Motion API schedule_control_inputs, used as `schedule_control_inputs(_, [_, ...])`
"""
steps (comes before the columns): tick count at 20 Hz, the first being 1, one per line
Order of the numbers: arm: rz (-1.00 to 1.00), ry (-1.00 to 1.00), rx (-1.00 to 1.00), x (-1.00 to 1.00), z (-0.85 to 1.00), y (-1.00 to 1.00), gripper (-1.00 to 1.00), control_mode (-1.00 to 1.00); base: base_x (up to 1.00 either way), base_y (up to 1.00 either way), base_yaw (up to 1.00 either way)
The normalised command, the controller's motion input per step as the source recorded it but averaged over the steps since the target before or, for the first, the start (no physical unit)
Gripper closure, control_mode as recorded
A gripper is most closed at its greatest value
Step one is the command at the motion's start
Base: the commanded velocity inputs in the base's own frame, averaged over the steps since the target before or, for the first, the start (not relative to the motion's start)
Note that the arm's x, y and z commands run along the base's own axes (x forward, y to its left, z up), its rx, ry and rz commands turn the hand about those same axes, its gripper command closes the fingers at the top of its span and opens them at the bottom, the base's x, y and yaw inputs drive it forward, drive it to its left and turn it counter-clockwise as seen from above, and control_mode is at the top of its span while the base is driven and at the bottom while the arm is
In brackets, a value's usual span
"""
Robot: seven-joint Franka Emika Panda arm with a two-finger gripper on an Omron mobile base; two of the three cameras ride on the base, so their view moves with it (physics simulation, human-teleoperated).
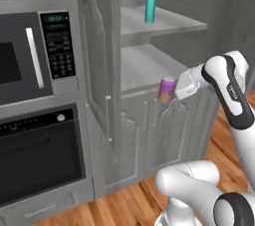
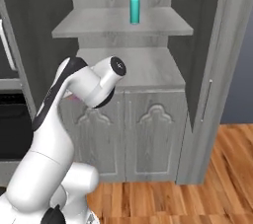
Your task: Pick the water bottle, can, milk from the counter and place them in the open cabinet.
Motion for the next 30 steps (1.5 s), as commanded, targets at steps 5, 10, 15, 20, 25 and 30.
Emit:
schedule_control_inputs(5, [0.0, 0.0, 0.0, 0.0, 0.0, 0.0, 1.0, 1.0, 0.49, -0.5, 0.16])
schedule_control_inputs(10, [0.0, 0.0, 0.0, 0.0, 0.0, 0.0, 1.0, 1.0, 0.43, -0.33, 0.16])
schedule_control_inputs(15, [0.0, 0.0, 0.0, 0.0, 0.0, 0.0, 1.0, 1.0, 0.52, -0.2, 0.16])
schedule_control_inputs(20, [0.0, 0.0, 0.0, 0.0, 0.0, 0.0, 1.0, 1.0, 0.48, -0.09, 0.1])
schedule_control_inputs(25, [0.0, 0.0, 0.0, 0.0, 0.0, 0.0, 1.0, 1.0, 0.63, -0.04, 0.01])
schedule_control_inputs(30, [0.0, 0.0, 0.0, 0.0, 0.0, 0.0, 1.0, 1.0, 0.4, -0.07, 0.0])
